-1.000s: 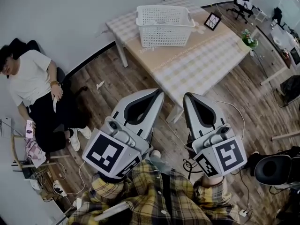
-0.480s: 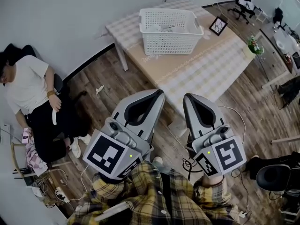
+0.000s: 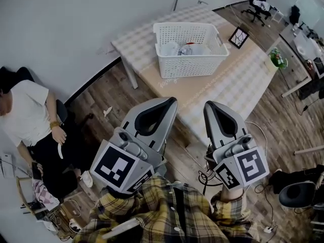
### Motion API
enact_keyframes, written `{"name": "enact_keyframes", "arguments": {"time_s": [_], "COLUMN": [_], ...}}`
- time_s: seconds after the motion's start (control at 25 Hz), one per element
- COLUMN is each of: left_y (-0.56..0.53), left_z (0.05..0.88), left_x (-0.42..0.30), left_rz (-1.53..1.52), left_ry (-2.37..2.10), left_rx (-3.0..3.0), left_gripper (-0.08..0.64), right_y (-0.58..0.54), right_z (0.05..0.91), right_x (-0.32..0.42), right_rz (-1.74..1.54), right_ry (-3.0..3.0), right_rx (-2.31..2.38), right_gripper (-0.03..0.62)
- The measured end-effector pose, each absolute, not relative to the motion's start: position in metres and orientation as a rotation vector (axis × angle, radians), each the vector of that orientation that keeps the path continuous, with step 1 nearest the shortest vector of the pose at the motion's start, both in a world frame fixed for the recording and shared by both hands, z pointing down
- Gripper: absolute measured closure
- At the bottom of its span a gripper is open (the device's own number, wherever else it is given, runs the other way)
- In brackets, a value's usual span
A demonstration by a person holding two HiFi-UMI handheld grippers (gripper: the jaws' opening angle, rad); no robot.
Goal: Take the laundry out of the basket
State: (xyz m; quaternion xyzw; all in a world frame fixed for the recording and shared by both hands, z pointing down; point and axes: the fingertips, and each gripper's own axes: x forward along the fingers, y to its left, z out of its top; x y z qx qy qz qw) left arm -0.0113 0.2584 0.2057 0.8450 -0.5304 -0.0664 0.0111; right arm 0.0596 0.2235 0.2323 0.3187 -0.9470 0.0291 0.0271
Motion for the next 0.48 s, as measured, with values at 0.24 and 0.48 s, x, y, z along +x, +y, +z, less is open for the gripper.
{"name": "enact_keyframes", "arguments": {"time_s": [0.24, 0.48], "left_y": [0.234, 0.217], "left_z": [0.211, 0.219], "left_x": [-0.047, -0.063], "left_rz": [-0.193, -0.174], "left_ry": [-1.609, -1.57], "left_rx": [2.658, 2.672], "left_gripper": [0.546, 0.546], "right_y": [0.195, 0.178], "right_z": [0.234, 0.241], "right_x": [0.037, 0.024], "right_rz": [0.084, 0.1], "right_ry": [-2.885, -2.857], "right_rx": [1.081, 1.127], "right_gripper": [0.597, 0.597]}}
